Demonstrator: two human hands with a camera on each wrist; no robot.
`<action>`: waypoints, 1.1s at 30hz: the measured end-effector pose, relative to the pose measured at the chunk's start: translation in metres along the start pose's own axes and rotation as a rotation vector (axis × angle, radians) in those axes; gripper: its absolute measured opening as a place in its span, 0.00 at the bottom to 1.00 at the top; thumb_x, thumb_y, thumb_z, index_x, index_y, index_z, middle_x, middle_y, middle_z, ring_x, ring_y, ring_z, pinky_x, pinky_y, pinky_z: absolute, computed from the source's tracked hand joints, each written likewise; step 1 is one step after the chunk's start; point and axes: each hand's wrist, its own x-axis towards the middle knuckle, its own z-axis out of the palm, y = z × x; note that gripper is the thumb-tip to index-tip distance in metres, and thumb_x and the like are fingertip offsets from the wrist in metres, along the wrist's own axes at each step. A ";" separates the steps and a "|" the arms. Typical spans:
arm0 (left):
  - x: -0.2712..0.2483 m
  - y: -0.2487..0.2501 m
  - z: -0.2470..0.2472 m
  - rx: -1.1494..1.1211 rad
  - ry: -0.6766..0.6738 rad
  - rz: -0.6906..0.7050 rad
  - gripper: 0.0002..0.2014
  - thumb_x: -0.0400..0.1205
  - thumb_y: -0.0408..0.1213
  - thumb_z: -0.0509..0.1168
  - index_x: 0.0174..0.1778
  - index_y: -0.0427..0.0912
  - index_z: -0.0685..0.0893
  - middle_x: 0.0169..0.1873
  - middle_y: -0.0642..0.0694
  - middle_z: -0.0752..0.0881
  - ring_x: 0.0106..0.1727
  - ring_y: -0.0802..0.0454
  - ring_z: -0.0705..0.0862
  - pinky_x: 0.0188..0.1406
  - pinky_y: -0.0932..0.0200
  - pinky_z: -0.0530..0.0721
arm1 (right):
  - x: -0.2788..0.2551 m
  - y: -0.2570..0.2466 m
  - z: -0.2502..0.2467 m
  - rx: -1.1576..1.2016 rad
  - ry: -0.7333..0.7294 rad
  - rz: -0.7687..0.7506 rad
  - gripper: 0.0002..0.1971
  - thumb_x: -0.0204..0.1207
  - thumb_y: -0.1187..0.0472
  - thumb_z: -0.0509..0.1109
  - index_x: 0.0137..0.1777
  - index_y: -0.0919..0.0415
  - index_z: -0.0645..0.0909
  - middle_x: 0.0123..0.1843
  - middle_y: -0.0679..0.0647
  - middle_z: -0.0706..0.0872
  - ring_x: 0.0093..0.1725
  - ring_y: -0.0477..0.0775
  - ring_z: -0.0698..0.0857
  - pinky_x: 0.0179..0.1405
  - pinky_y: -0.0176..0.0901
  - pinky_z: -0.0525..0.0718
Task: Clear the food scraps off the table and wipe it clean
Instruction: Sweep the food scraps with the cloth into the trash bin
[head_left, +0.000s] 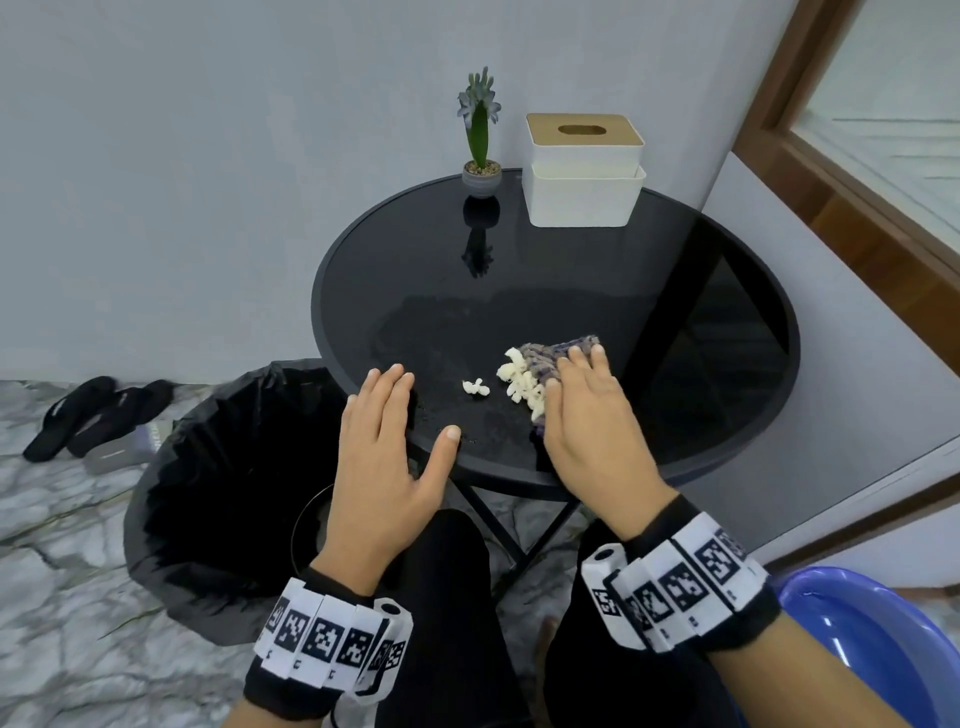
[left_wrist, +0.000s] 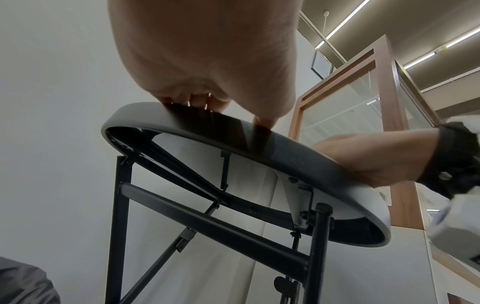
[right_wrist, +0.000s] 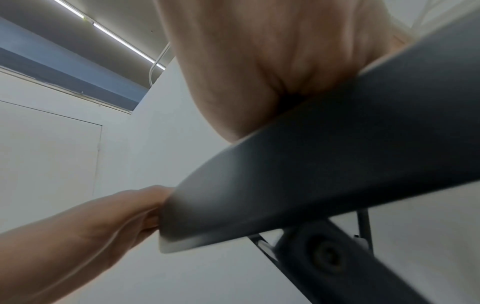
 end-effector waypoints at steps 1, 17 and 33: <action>-0.001 0.000 0.000 -0.001 0.002 0.002 0.35 0.83 0.58 0.58 0.81 0.38 0.69 0.82 0.47 0.67 0.86 0.53 0.55 0.85 0.54 0.47 | 0.001 -0.006 0.004 -0.006 0.001 -0.001 0.24 0.87 0.57 0.48 0.78 0.70 0.66 0.82 0.65 0.65 0.85 0.62 0.53 0.82 0.57 0.59; -0.005 -0.004 -0.006 -0.063 -0.014 -0.025 0.34 0.84 0.55 0.58 0.83 0.40 0.65 0.84 0.49 0.64 0.86 0.59 0.54 0.85 0.58 0.52 | 0.037 -0.074 0.035 -0.090 -0.048 -0.077 0.23 0.84 0.59 0.54 0.76 0.70 0.66 0.82 0.65 0.65 0.85 0.63 0.52 0.81 0.56 0.59; 0.010 -0.072 -0.043 0.122 -0.007 -0.110 0.34 0.85 0.57 0.58 0.82 0.38 0.66 0.82 0.43 0.68 0.83 0.51 0.61 0.81 0.59 0.55 | 0.049 -0.107 0.054 0.054 -0.087 -0.085 0.25 0.82 0.59 0.50 0.74 0.73 0.69 0.82 0.67 0.65 0.85 0.64 0.51 0.82 0.59 0.56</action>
